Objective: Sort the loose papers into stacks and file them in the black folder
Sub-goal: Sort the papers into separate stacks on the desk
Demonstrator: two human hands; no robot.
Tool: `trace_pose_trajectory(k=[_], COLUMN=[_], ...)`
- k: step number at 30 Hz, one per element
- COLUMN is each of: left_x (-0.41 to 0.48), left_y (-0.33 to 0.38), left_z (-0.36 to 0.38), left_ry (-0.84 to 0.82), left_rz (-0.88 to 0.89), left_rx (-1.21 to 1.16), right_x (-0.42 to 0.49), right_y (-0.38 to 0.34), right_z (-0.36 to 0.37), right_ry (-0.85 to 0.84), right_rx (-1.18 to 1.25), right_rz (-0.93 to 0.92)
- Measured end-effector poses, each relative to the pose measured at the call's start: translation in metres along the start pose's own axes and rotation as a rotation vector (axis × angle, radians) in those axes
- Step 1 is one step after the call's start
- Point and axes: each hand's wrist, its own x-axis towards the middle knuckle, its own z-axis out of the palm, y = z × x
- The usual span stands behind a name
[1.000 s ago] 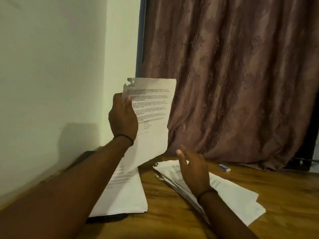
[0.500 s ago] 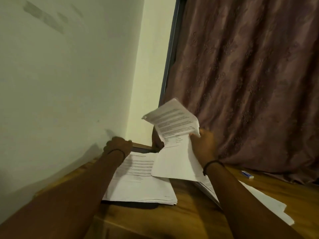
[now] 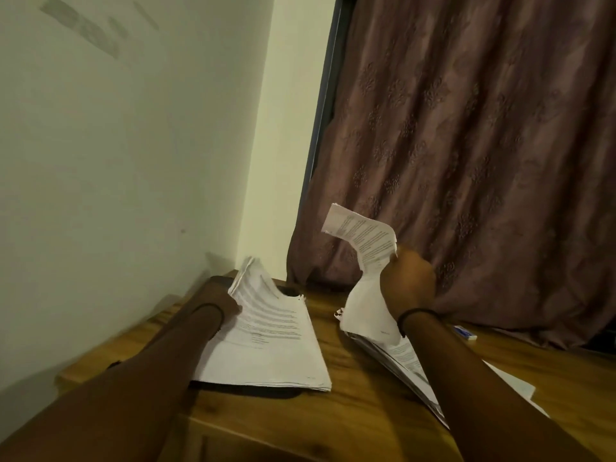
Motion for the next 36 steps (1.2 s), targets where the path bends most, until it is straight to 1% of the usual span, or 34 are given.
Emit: trace_pose_trajectory(k=[3,4,5,7,9,10,12,14,16,18,20,21,23,24,26,27,29,32,34,35,36], left_x=[-0.001,0.0,0.003,0.003,0.0,-0.001,-0.003,-0.004,-0.006,-0.009,-0.011,-0.011,-0.011,-0.01,-0.011,-0.011,-0.01,-0.008,-0.015,-0.019,-0.021], left_y=[0.01,0.013,0.015,0.024,0.033,0.037,0.044,0.047,0.049,0.051,0.053,0.054,0.056,0.057,0.06,0.062,0.066,0.076,0.079,0.08,0.076], left_z=[-0.009,-0.013,-0.017,-0.031,-0.045,-0.051,-0.058,-0.061,-0.06,-0.058,-0.054,-0.053,-0.051,-0.051,-0.052,-0.053,-0.061,-0.078,-0.089,-0.093,-0.094], left_ry=[0.233,0.283,0.287,0.224,0.11,0.047,-0.066,-0.188,-0.303,-0.354,-0.369,-0.383,-0.379,-0.349,-0.222,-0.132,0.063,0.257,0.325,0.322,0.282], left_rz=[0.096,0.137,0.167,0.17,0.146,0.148,0.164,0.123,0.048,0.008,0.014,0.029,0.056,0.069,0.083,0.094,0.128,0.261,0.34,0.373,0.395], left_rx=[-0.234,-0.354,-0.493,-0.795,-1.055,-1.145,-1.241,-1.286,-1.325,-1.323,-1.289,-1.278,-1.258,-1.247,-1.227,-1.205,-1.129,-1.013,-0.973,-0.984,-0.997], right_x=[0.0,0.001,0.002,0.005,0.009,0.011,0.012,0.011,0.008,0.0,-0.01,-0.015,-0.022,-0.025,-0.031,-0.033,-0.038,-0.039,-0.039,-0.038,-0.04], right_y=[0.001,0.001,0.0,-0.002,-0.005,-0.006,-0.012,-0.019,-0.023,-0.027,-0.033,-0.037,-0.043,-0.046,-0.051,-0.054,-0.063,-0.076,-0.083,-0.084,-0.085], right_z=[-0.001,0.0,0.0,0.004,0.009,0.013,0.015,0.017,0.022,0.022,0.018,0.016,0.019,0.021,0.025,0.028,0.031,0.036,0.044,0.048,0.054], right_ry=[-0.009,-0.006,-0.001,0.03,0.047,0.041,-0.004,-0.065,-0.228,-0.437,-0.587,-0.635,-0.636,-0.62,-0.566,-0.538,-0.48,-0.37,-0.276,-0.256,-0.264], right_rx=[-0.017,-0.01,0.007,0.072,0.142,0.217,0.516,0.764,0.93,1.067,1.134,1.15,1.207,1.241,1.3,1.318,1.327,1.26,1.216,1.229,1.274], right_rz=[0.025,0.043,0.068,0.108,0.138,0.177,0.291,0.36,0.385,0.375,0.324,0.294,0.292,0.317,0.366,0.337,0.218,0.087,0.077,0.092,0.121])
